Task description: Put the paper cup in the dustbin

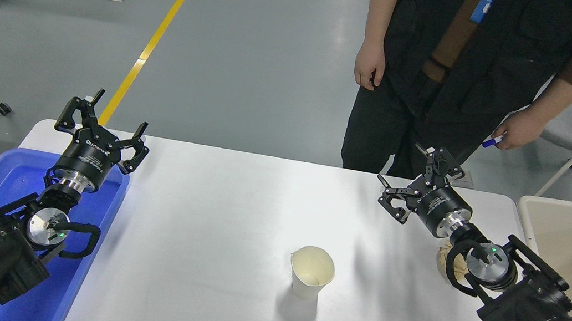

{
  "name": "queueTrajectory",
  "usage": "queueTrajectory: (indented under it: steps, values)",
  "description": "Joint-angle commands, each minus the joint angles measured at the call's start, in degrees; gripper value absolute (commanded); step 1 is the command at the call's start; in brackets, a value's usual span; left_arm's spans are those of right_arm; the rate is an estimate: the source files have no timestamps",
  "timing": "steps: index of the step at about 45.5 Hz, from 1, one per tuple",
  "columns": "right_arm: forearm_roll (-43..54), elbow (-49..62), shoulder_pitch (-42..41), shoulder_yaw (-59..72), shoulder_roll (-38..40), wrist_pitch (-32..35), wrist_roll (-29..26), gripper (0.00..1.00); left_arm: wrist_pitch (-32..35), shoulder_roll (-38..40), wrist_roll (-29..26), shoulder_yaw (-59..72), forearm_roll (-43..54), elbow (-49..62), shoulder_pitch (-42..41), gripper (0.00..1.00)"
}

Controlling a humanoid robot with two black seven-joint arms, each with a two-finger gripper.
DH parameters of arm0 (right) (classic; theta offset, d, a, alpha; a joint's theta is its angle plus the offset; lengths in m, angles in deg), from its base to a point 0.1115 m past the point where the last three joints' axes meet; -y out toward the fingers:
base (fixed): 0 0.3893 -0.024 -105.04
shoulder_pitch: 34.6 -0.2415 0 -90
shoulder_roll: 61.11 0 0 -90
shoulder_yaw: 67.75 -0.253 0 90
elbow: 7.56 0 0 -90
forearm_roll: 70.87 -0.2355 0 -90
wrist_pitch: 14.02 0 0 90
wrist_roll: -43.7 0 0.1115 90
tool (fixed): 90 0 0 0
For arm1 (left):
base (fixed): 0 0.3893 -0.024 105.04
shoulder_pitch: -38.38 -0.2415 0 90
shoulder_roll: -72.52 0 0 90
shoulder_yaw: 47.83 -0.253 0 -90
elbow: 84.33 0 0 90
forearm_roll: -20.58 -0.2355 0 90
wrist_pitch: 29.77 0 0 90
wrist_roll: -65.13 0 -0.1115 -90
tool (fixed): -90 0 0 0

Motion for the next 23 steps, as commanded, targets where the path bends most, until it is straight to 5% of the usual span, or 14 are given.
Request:
queueTrajectory:
  steps: [1, 23]
  values:
    - [0.0, 0.0, -0.1, 0.2, 0.0, 0.0, 0.0, 1.00, 0.0, 0.2, 0.4, 0.3, 0.0, 0.0, 0.0, 1.00]
    - [0.2, -0.4, 0.1, 0.7, 0.4, 0.7, 0.0, 1.00, 0.0, -0.2, 0.2, 0.1, 0.1, 0.0, 0.0, 1.00]
